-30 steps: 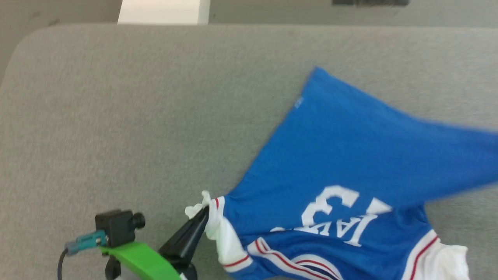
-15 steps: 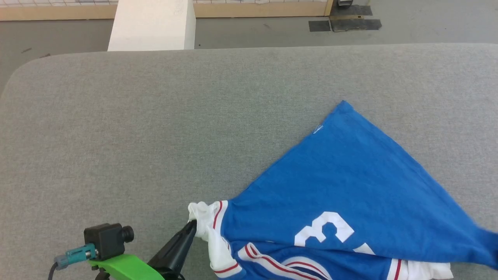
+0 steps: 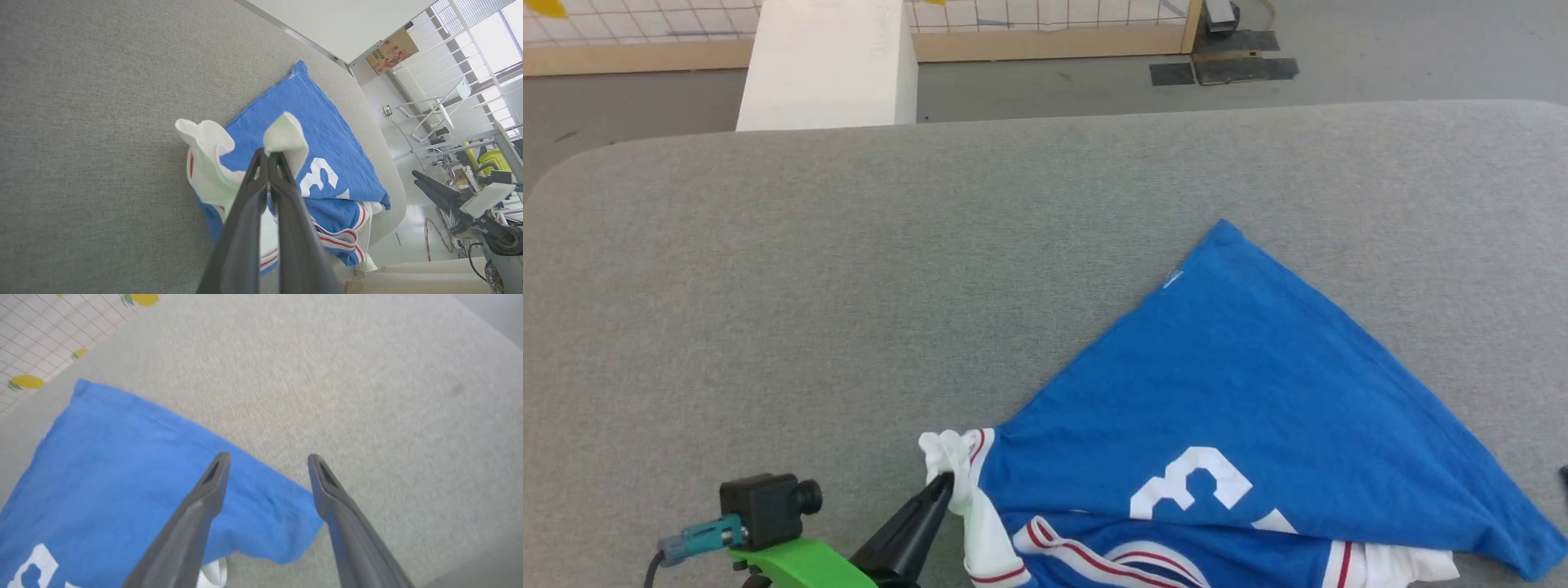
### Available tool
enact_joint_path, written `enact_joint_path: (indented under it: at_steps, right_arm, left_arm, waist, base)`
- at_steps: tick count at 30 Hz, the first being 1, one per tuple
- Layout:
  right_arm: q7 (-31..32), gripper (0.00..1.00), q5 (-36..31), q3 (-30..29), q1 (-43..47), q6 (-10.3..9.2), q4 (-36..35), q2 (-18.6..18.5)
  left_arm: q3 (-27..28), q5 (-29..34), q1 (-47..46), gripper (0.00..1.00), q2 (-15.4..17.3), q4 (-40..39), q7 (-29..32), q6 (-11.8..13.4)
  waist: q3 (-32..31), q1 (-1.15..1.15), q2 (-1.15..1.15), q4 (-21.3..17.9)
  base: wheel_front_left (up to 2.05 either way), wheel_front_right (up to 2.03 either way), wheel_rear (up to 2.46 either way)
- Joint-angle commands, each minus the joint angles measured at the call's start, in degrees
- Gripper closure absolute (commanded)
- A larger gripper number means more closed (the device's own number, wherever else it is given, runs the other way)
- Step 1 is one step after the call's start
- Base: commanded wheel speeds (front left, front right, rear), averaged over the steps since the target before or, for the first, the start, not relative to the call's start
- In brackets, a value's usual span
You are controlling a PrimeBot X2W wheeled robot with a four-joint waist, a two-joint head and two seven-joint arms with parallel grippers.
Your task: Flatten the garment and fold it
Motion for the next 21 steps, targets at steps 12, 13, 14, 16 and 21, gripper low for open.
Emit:
enact_joint_path:
  at_steps: [12,13,14,16,21]
  right_arm:
    - [10.57,0.0,-2.39,12.22,-14.48,-0.08,-9.94,-10.83]
    - [11.32,0.0,-2.7,14.15,-16.39,-0.08,-9.01,-11.4]
    - [11.95,0.0,-3.25,16.47,-18.87,-0.08,-7.71,-11.99]
    - [13.25,0.0,-4.48,20.89,-22.91,-0.08,-4.86,-13.07]
    - [15.0,0.0,-5.71,28.08,-31.76,-0.08,3.58,-15.02]
  left_arm:
    - [-3.39,2.31,-6.22,1.0,-0.75,-0.44,1.33,-2.14]
    - [-3.67,2.49,-6.75,1.0,-0.88,-0.39,1.46,-2.23]
    - [-4.01,2.69,-7.38,1.0,-1.06,-0.31,1.6,-2.33]
    - [-4.56,3.1,-8.58,1.0,-1.41,-0.19,1.76,-2.56]
    - [-5.76,3.92,-11.3,1.0,-2.27,0.44,2.07,-3.09]
  waist:
    - [6.42,0.01,0.0,5.22]
    - [7.12,0.01,0.0,5.53]
    - [7.95,0.01,0.0,5.91]
    - [9.45,0.01,0.0,6.65]
    - [13.04,0.01,0.0,8.71]
  base:
    - [0.0,0.0,0.0]
    - [0.0,0.0,0.0]
    - [0.0,0.0,0.0]
    - [0.0,0.0,0.0]
    - [0.0,0.0,0.0]
